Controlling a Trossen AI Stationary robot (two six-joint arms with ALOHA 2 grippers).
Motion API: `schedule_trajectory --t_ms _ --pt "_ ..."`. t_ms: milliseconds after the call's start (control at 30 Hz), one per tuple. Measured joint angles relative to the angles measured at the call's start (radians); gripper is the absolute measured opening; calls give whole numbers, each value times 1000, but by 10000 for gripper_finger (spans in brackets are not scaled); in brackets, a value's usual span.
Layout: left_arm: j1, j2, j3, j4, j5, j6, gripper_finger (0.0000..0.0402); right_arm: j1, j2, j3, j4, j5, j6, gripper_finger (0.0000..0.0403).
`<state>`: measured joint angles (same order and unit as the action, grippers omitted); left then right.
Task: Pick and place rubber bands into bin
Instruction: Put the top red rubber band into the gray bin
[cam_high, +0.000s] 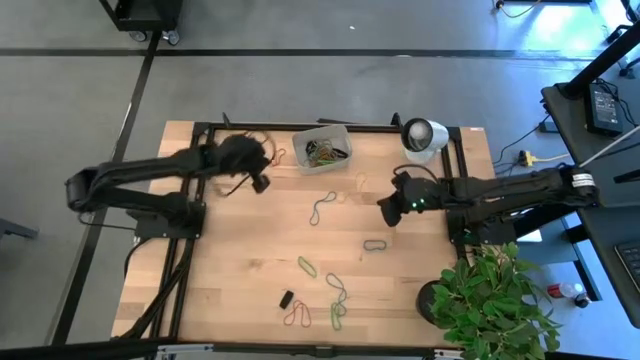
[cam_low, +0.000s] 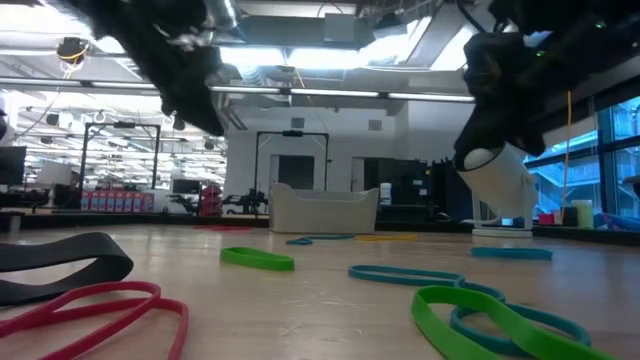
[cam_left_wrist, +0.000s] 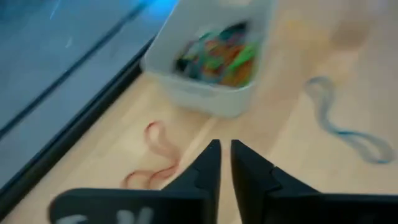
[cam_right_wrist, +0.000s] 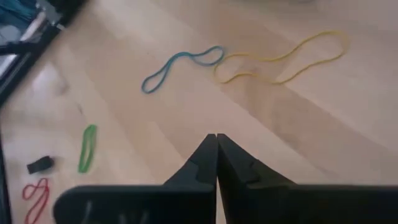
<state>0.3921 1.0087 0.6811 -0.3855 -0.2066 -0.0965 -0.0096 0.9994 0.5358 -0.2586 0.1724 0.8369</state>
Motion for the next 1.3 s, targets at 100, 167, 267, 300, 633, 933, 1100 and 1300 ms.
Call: schedule_trajectory --t_ms 100,167,267,300,633,933,1100,1300 --pt "135 140 97 -103 105 31 70 27 1 -20 33 16 26 3" --pt "226 233 141 -150 180 56 101 33 14 -20 36 19 44 4" --pt "342 363 185 -185 256 93 148 35 23 -22 44 22 51 4" --pt "372 402 193 -197 260 100 163 35 26 -22 48 22 52 3" --pt "513 695 219 -193 220 92 196 35 25 -21 93 68 76 4" --pt "473 731 218 -177 133 110 24 35 25 -21 100 74 100 4" --pt "473 658 209 -186 125 111 2 35 25 -21 107 74 102 5" --pt "482 570 212 -89 157 110 26 35 26 -21 115 74 102 5"
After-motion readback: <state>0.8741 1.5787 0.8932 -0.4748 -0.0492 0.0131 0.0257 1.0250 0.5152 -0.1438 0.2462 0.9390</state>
